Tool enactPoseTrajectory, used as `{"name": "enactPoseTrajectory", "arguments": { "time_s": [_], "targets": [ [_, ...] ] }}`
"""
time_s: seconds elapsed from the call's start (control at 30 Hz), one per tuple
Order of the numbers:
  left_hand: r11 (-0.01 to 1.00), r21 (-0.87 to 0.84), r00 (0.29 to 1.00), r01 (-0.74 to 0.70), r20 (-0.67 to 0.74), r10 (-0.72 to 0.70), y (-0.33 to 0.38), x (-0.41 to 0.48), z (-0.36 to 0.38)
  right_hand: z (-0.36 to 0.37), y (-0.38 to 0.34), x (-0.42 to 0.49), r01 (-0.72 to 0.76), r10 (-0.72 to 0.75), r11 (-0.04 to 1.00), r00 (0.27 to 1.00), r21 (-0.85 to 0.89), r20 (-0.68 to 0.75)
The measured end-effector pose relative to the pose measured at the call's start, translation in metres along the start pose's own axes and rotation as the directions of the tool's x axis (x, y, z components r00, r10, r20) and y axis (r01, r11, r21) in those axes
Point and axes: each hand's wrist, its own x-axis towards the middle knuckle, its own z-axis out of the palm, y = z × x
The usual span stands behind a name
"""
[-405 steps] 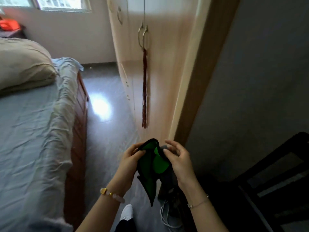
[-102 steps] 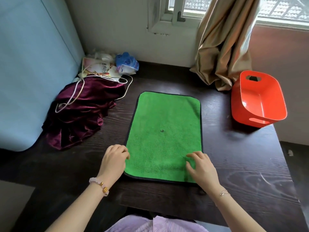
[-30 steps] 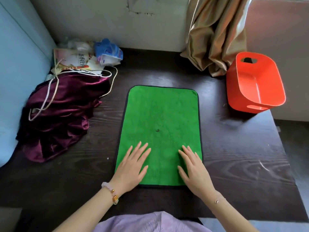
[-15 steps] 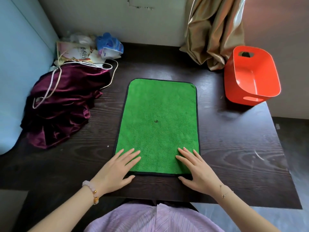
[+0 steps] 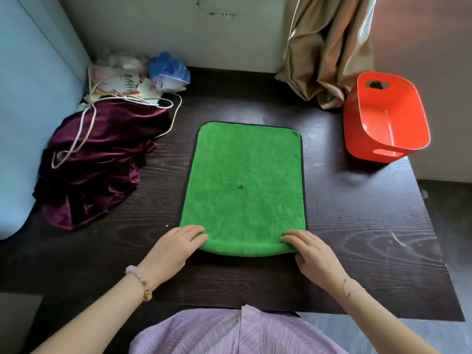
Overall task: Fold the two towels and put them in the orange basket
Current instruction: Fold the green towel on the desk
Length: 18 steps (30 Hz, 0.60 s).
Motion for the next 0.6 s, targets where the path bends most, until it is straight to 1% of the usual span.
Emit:
{"name": "enactPoseTrajectory", "arguments": {
  "time_s": [0.07,0.13,0.2,0.27,0.3,0.37,0.43,0.53,0.6],
  "targets": [
    [0.996,-0.027,0.997,0.082,-0.003,-0.082,-0.006,0.006,-0.01,-0.007,-0.001,0.006,-0.131,0.134,0.99,0.989,0.045,-0.065],
    [0.962,-0.18,0.978,0.207,0.007,-0.209,-0.015,0.015,-0.019,-0.015,0.001,0.014,-0.277,0.29,0.955,0.949,0.111,-0.127],
    [0.837,-0.409,0.926,0.364,0.065,-0.371,-0.022,0.027,-0.027,-0.022,0.005,0.025,-0.357,0.398,0.904,0.903,0.235,-0.16],
    [0.694,-0.565,0.876,0.446,0.116,-0.468,-0.029,0.042,-0.035,-0.029,0.008,0.038,-0.384,0.467,0.848,0.867,0.365,-0.173],
    [0.631,-0.624,0.858,0.462,0.133,-0.497,-0.034,0.049,-0.038,-0.032,0.009,0.046,-0.398,0.506,0.813,0.844,0.425,-0.176],
    [0.514,-0.719,0.835,0.468,0.168,-0.525,-0.047,0.063,-0.041,-0.039,0.013,0.06,-0.437,0.59,0.718,0.795,0.542,-0.139],
    [0.394,-0.8,0.817,0.452,0.194,-0.544,-0.061,0.077,-0.042,-0.045,0.019,0.074,-0.465,0.641,0.642,0.762,0.609,-0.094],
    [0.272,-0.868,0.777,0.415,0.182,-0.603,-0.073,0.101,-0.045,-0.054,0.03,0.096,-0.462,0.667,0.601,0.74,0.653,-0.09],
    [0.195,-0.899,0.73,0.393,0.176,-0.661,-0.079,0.116,-0.044,-0.057,0.04,0.11,-0.468,0.693,0.562,0.717,0.682,-0.079]
  ]
}}
